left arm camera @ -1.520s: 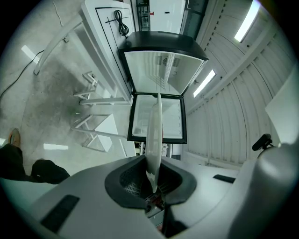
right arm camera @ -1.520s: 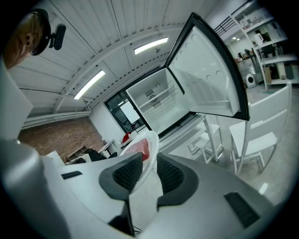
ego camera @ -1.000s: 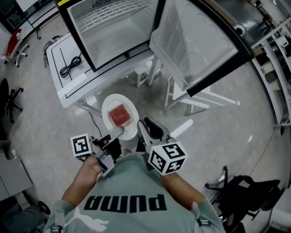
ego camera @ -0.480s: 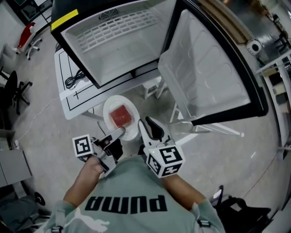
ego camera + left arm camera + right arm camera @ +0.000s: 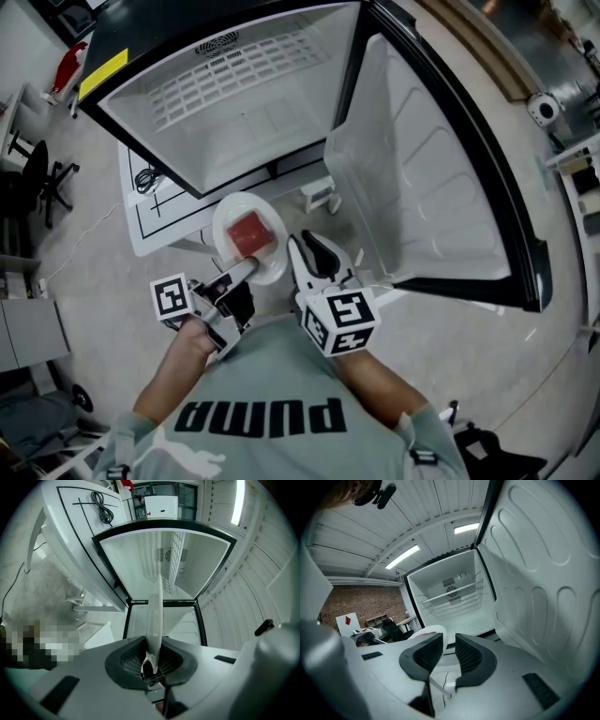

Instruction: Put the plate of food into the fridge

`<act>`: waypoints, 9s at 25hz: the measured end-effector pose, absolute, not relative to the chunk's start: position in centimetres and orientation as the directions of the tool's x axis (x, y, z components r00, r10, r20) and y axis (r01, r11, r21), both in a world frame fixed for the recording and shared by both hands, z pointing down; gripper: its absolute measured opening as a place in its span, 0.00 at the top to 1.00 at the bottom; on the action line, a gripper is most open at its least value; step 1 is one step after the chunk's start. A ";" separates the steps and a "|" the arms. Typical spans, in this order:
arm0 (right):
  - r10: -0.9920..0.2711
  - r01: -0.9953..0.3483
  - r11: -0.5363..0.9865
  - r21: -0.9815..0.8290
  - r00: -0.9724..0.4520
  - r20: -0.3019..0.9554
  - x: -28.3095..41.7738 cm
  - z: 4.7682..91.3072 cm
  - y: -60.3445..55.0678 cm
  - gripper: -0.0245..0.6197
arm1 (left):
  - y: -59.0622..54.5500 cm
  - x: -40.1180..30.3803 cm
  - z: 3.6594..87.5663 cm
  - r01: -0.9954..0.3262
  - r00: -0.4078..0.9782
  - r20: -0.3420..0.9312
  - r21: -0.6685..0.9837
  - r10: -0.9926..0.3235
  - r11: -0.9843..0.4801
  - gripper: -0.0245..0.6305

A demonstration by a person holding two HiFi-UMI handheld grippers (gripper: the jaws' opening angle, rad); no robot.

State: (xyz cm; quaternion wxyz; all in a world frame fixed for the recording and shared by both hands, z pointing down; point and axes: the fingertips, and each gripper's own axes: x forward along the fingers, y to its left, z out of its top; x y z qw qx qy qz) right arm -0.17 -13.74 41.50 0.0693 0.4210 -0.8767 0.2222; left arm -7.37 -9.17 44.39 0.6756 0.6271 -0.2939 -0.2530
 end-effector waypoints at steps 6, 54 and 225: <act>-0.696 -0.750 0.576 -0.326 -0.659 0.286 0.3 41.3 -16.0 0.84 | -11.4 -6.7 45.0 -0.024 0.668 0.071 0.997 -0.741 0.075 0.90; -0.727 -0.823 0.516 -0.238 -0.568 0.385 -5.3 43.3 -32.0 0.84 | -33.4 -12.5 51.3 0.046 0.536 0.065 0.993 -0.842 0.106 0.90; -0.744 -0.756 0.631 -0.172 -0.653 0.141 -4.1 36.5 -8.2 0.84 | -5.6 -13.4 37.3 -0.950 0.310 0.196 0.091 -0.930 -0.297 0.96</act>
